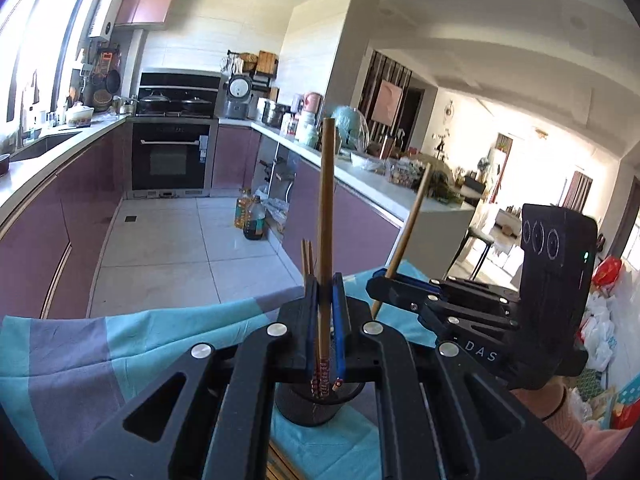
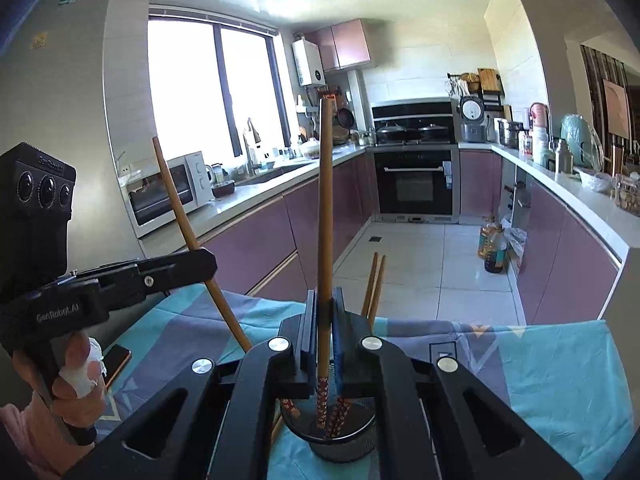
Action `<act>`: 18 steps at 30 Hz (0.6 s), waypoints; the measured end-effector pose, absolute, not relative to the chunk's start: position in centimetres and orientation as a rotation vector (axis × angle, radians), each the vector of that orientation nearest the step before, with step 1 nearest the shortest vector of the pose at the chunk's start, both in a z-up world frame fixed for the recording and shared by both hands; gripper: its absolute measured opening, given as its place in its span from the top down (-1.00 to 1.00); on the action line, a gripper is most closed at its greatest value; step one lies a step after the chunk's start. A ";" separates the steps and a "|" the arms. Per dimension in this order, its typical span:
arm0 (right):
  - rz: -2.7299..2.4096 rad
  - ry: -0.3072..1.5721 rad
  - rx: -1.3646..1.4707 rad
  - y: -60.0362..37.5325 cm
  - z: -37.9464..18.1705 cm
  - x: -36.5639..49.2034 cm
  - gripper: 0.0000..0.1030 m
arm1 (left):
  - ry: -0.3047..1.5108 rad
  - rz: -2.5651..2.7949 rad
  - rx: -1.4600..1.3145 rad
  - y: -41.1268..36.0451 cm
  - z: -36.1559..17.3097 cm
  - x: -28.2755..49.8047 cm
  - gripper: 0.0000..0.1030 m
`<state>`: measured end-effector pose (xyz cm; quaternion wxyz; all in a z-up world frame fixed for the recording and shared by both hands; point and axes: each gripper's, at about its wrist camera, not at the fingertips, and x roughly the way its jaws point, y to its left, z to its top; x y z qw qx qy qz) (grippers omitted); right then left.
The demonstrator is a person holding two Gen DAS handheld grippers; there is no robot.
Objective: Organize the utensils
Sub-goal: 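Lower both chopsticks into the mesh cup and open both grippers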
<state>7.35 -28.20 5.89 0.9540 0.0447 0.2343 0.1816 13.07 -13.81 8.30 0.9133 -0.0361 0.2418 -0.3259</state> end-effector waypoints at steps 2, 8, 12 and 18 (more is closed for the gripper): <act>0.369 0.509 0.084 -28.1 5.2 8.0 0.89 | 0.525 -0.667 -0.042 -14.8 7.5 13.3 0.85; 0.363 0.615 0.075 -28.1 2.9 9.4 0.89 | 0.619 -0.661 0.036 -16.4 4.6 14.0 0.85; 0.359 0.677 0.076 -28.1 1.4 9.7 0.89 | 0.682 -0.662 0.074 -17.3 3.2 14.9 0.85; 0.343 0.724 0.086 -28.1 0.3 10.8 0.88 | 0.718 -0.662 0.073 -17.3 2.4 16.6 0.85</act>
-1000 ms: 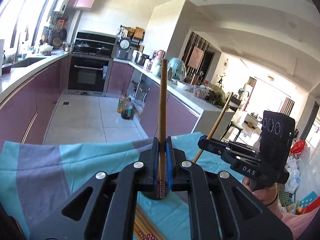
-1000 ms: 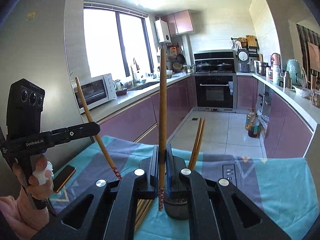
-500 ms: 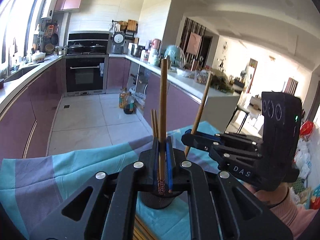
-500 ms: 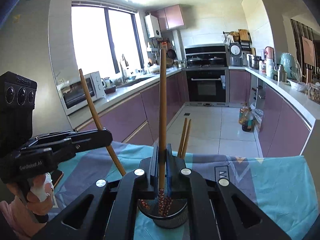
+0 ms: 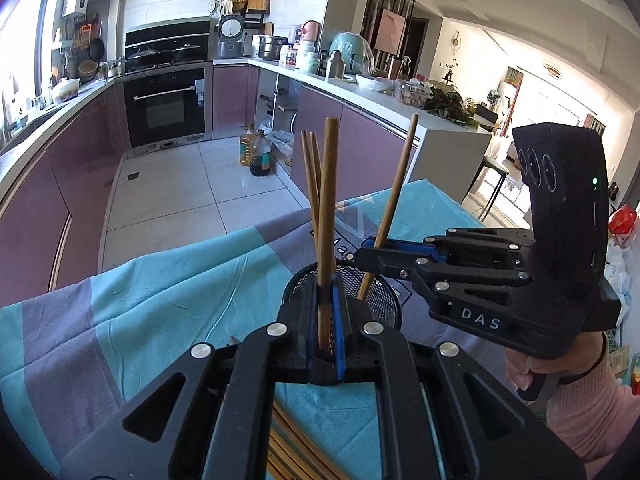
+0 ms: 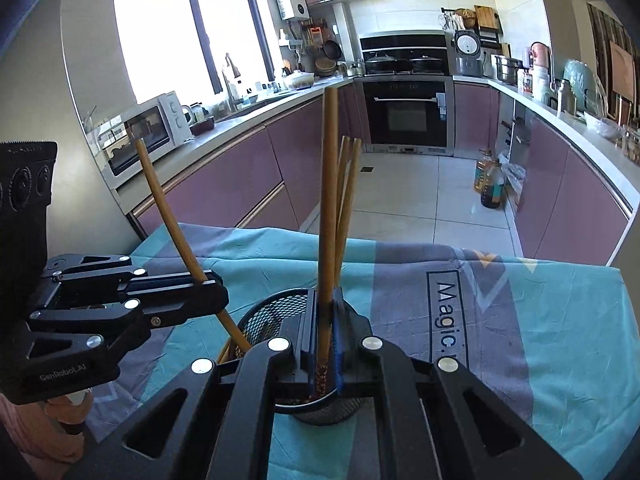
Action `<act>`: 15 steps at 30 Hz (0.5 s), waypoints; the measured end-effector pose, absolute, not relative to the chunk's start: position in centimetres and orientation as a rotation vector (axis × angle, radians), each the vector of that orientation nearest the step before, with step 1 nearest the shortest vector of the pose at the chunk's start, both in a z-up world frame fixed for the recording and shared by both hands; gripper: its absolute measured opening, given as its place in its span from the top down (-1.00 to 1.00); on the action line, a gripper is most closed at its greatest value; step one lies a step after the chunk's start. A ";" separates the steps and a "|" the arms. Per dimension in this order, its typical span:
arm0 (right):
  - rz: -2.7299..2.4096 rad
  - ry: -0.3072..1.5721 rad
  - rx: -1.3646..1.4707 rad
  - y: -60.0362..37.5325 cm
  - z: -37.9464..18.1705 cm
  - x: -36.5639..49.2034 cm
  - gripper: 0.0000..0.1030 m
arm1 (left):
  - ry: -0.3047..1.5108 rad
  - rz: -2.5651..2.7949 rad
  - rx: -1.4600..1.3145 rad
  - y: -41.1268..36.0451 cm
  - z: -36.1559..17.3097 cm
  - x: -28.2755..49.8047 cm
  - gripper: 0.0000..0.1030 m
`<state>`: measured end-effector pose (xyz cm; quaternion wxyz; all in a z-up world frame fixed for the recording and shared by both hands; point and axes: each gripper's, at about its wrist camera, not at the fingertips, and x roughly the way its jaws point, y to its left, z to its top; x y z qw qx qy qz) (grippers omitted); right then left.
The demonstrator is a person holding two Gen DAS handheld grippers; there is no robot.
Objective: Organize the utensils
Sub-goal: 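Lower both chopsticks into the mesh cup and open both grippers, then withdraw both grippers from the cup back toward the chopsticks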
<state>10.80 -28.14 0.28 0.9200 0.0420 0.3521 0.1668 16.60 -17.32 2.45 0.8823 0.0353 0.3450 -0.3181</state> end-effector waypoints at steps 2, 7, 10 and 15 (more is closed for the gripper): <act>0.336 0.725 0.095 -28.1 0.3 10.9 0.87 | 0.722 -0.654 0.075 -17.4 2.5 17.1 0.85; 0.321 0.724 0.109 -28.0 0.1 11.4 0.82 | 0.731 -0.637 0.061 -17.4 2.1 17.7 0.85; 0.316 0.719 0.108 -27.8 0.0 11.6 0.81 | 0.733 -0.625 0.051 -17.1 1.9 17.8 0.80; 0.317 0.700 0.106 -27.7 0.2 11.2 0.76 | 0.711 -0.595 0.023 -15.8 2.0 17.0 0.76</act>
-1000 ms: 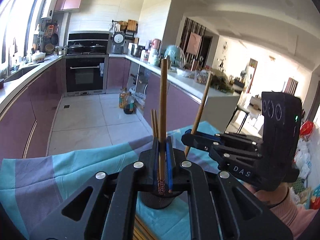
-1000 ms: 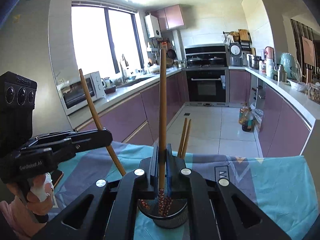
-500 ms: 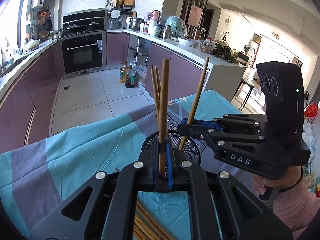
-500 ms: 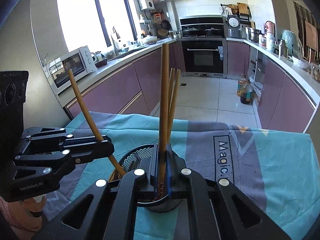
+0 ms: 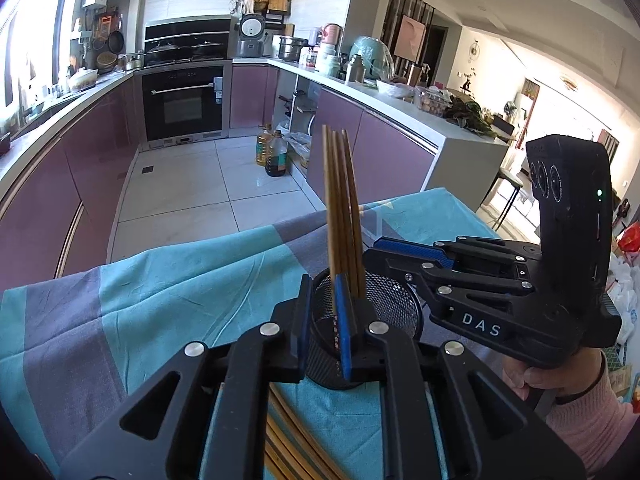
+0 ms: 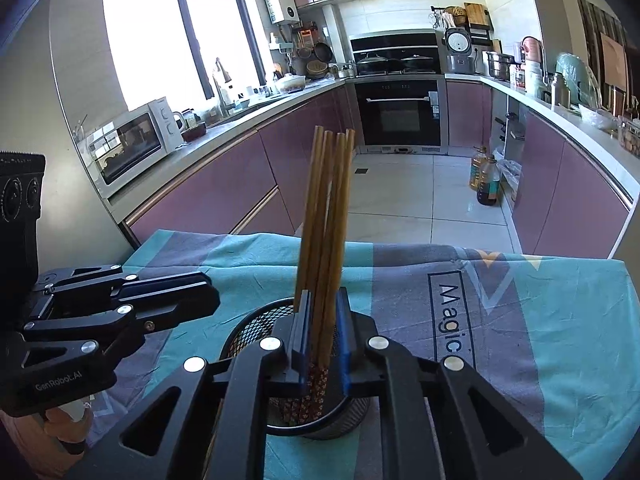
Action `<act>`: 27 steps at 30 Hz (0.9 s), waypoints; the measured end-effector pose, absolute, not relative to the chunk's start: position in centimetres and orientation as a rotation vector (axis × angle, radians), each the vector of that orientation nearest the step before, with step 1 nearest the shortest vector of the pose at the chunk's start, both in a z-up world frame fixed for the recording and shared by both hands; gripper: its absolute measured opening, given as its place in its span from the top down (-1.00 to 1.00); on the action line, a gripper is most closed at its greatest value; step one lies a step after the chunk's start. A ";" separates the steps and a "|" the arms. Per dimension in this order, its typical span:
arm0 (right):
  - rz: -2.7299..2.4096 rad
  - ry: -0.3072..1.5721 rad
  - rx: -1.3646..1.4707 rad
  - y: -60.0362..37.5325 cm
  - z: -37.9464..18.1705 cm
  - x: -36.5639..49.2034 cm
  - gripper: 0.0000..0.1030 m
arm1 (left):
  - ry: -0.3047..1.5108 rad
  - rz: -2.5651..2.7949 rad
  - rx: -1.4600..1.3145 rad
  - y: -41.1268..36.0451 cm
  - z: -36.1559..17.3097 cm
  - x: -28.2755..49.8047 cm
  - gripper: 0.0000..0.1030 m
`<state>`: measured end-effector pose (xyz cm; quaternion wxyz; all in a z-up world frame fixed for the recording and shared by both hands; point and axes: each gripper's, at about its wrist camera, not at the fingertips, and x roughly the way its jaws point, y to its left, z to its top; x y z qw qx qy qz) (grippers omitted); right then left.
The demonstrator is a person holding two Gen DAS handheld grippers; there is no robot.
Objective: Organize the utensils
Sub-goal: 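Withdraw both grippers from the cup back toward the chopsticks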
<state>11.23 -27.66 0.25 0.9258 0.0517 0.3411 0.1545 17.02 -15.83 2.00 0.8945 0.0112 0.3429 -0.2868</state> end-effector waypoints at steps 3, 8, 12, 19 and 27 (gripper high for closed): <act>0.320 0.672 0.092 -27.4 0.8 10.3 0.67 | 0.674 -0.571 0.013 -14.5 2.2 15.9 0.69; 0.378 0.618 0.063 -26.6 2.0 7.4 0.56 | 0.596 -0.526 0.016 -11.7 3.2 13.9 0.45; 0.450 0.583 0.026 -25.4 2.6 4.5 0.36 | 0.567 -0.497 0.020 -9.3 2.9 12.0 0.29; 0.529 0.696 -0.030 -22.4 -1.1 2.7 0.32 | 0.698 -0.467 0.046 -7.1 -2.4 10.0 0.18; 0.509 0.835 -0.023 -20.9 -6.2 3.4 0.32 | 0.836 -0.441 0.020 -6.0 -8.2 9.7 0.19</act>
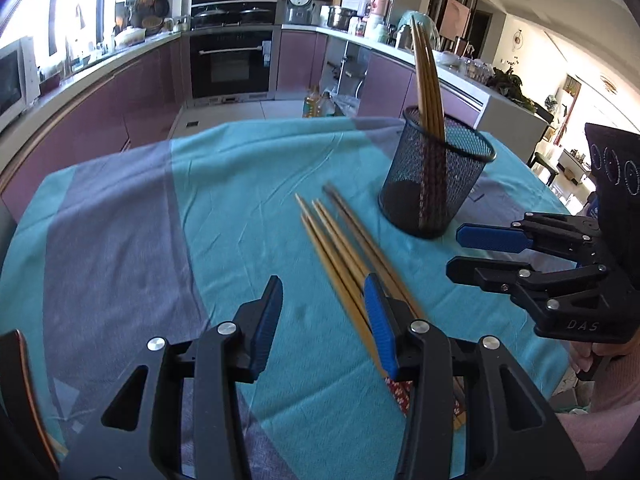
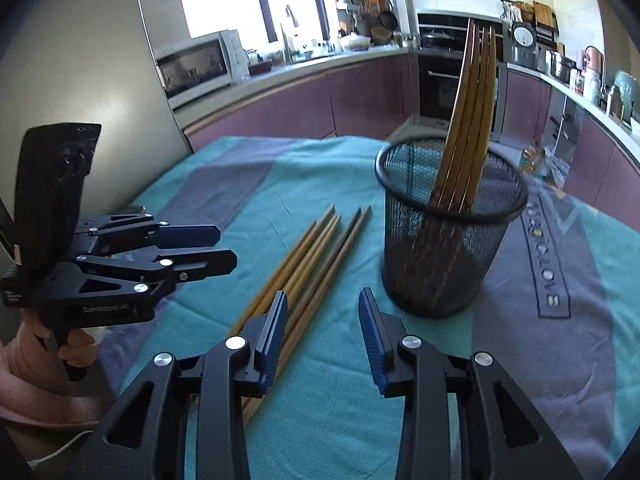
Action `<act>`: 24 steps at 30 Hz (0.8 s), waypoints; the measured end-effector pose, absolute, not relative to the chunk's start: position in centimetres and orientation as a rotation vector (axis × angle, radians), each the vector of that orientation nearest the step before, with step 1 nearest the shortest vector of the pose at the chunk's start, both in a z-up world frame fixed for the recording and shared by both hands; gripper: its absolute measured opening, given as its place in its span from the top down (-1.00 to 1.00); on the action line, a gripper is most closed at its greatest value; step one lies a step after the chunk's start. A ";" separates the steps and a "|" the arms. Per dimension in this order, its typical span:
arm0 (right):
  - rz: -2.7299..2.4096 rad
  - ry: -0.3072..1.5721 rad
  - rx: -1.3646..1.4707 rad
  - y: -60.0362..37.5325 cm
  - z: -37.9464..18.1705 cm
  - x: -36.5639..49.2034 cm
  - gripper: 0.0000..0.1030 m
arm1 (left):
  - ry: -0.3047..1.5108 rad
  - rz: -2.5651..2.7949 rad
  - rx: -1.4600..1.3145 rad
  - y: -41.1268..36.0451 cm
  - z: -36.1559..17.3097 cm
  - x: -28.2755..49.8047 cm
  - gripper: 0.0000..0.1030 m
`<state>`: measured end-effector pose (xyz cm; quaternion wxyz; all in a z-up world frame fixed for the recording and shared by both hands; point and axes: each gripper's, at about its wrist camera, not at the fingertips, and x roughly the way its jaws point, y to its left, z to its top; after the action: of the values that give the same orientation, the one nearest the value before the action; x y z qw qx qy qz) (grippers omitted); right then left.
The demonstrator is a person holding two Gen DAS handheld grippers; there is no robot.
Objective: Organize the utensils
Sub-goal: 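Withdraw both grippers from the cup back toward the chopsticks, then close the left gripper on a chopstick while the right gripper grasps another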
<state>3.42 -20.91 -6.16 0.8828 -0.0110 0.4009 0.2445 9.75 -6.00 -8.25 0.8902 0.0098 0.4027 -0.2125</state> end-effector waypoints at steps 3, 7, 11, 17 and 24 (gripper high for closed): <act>0.499 0.862 -0.007 -20.9 -7.1 3.5 0.32 | 0.863 -0.443 0.021 -6.2 -9.3 9.7 0.19; 0.492 0.881 -0.015 -20.2 -8.1 3.2 0.32 | 0.890 -0.442 0.022 -6.9 -10.2 9.6 0.19; 0.492 0.885 -0.026 -19.6 -8.4 3.1 0.32 | 0.901 -0.447 0.025 -7.4 -10.5 9.5 0.18; 0.496 0.895 -0.047 -18.9 -8.6 3.2 0.33 | 0.910 -0.448 0.055 -8.2 -11.2 9.1 0.16; 0.484 0.896 -0.056 -18.4 -8.6 3.5 0.33 | 0.912 -0.448 0.061 -8.5 -11.4 9.2 0.17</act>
<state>3.52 -18.43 -8.59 0.8728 -0.0270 0.4287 0.2316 9.21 -8.50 -11.42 0.8733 0.0291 0.4365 -0.2143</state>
